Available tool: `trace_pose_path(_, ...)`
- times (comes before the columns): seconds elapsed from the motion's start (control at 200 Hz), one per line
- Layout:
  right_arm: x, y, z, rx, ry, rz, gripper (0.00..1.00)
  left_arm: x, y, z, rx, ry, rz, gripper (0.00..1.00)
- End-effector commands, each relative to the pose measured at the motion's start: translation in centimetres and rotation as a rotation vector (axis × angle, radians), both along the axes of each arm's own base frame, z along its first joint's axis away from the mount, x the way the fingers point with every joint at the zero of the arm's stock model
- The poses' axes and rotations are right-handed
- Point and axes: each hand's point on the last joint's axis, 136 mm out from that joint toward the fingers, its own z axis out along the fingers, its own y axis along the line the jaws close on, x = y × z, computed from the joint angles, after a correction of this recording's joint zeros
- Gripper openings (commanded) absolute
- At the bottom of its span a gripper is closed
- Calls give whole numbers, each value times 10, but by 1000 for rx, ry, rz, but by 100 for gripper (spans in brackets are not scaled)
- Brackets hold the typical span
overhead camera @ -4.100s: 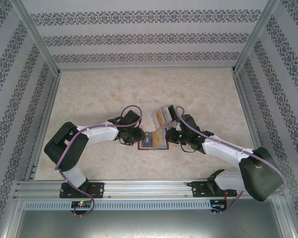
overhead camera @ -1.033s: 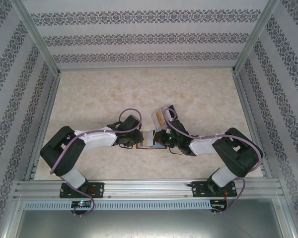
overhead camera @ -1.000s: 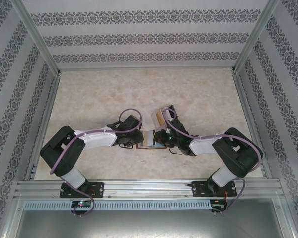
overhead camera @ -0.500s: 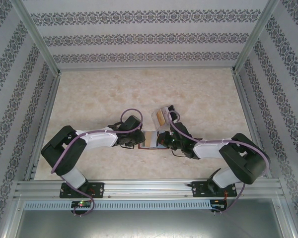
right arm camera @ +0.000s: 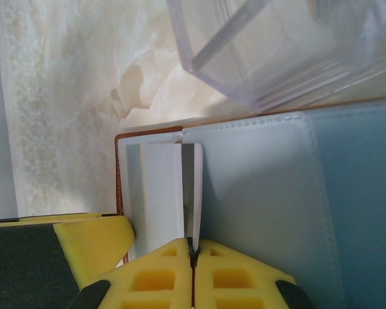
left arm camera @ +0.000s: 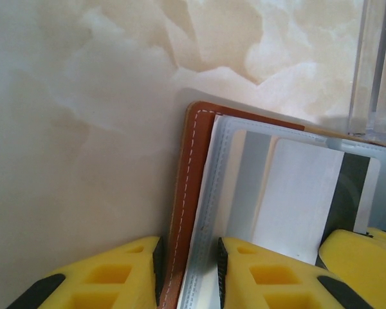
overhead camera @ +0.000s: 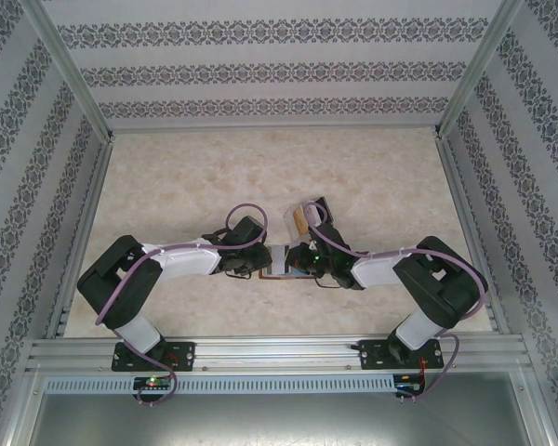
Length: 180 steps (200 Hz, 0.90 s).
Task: Put the credit cards into the card holder
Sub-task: Insert the credit card into the card slot.
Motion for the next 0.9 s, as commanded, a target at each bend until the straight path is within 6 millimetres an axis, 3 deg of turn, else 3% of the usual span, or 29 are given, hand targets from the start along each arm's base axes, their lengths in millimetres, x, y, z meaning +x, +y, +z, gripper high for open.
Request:
trace_pose_path(0.0,-15,8,-13,-38,48,81,9,-10,-1,-12,22,31,-22,29)
trace_pose_path(0.095,-14,5,-11,-58,40,79,13,-10,-1,-12,25,32,-21,29)
trace_pose_path(0.205,-13,-10,-8,-143,28,45,30,-9,0,-12,31,32,-18,29)
trace_pose_path(0.32,-11,-19,-2,-200,5,39,34,-9,0,-11,37,33,-26,29)
trace_pose_path(0.41,-10,-15,-2,-194,8,50,32,-9,0,-11,38,32,-25,29)
trace_pose_path(0.5,-8,-8,-6,-191,26,71,21,-8,-1,-10,30,25,-27,29)
trace_pose_path(0.605,-6,-1,-10,-177,35,90,16,-6,-4,-5,7,3,-31,32)
trace_pose_path(0.894,-1,16,-6,-152,26,154,12,-1,-8,7,-36,-50,-34,42)
